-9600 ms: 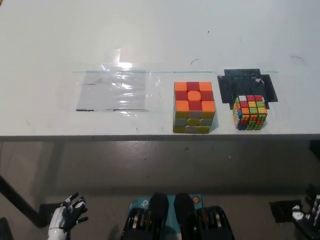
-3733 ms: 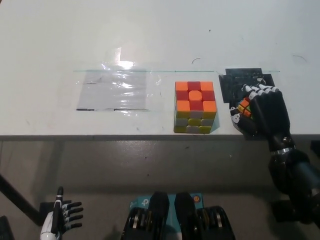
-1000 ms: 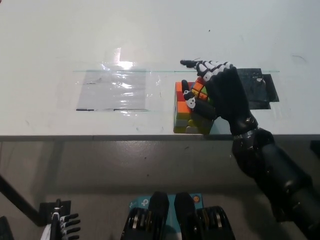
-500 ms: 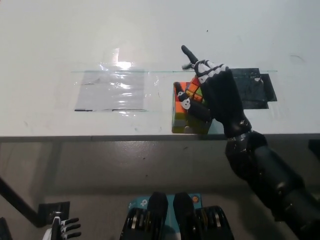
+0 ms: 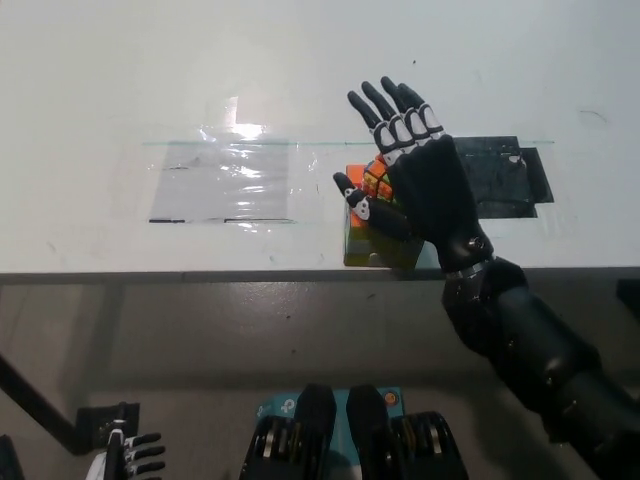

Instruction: The robot uses its right hand to pick up the small cube kept on the middle on the desk and place it on the bigger cube kept next to it

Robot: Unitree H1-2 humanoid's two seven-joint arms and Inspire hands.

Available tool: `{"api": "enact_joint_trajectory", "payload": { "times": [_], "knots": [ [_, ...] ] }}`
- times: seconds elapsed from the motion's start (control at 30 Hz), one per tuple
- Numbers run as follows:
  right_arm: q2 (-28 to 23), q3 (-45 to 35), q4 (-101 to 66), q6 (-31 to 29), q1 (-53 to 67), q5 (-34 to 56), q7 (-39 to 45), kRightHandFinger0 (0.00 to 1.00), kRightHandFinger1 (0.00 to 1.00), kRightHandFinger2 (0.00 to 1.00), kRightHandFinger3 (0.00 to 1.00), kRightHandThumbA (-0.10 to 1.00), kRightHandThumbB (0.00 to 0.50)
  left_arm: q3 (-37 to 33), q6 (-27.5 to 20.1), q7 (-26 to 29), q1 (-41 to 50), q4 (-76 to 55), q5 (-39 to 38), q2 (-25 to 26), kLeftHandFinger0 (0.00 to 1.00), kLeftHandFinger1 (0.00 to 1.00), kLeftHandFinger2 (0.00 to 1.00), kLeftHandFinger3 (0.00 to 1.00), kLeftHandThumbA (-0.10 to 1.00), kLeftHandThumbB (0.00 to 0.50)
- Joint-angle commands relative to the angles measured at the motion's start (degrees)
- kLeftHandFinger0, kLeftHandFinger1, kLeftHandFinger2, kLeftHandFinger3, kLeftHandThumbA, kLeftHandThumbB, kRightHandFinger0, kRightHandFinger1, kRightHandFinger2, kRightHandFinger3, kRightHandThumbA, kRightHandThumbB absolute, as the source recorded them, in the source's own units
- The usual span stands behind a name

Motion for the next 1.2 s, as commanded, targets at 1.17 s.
{"api": "enact_joint_trajectory", "payload": {
  "times": [1.17],
  "knots": [
    [6.6, -4.5, -58.3, 6.6, 24.7, 2.2, 22.4, 1.00, 1.00, 1.00, 1.00, 0.88, 0.218, -0.2, -2.4, 1.4, -0.2, 2.6, 1.2, 0.3, 0.54, 0.55, 0.55, 0.53, 1.00, 0.168]
  ]
}}
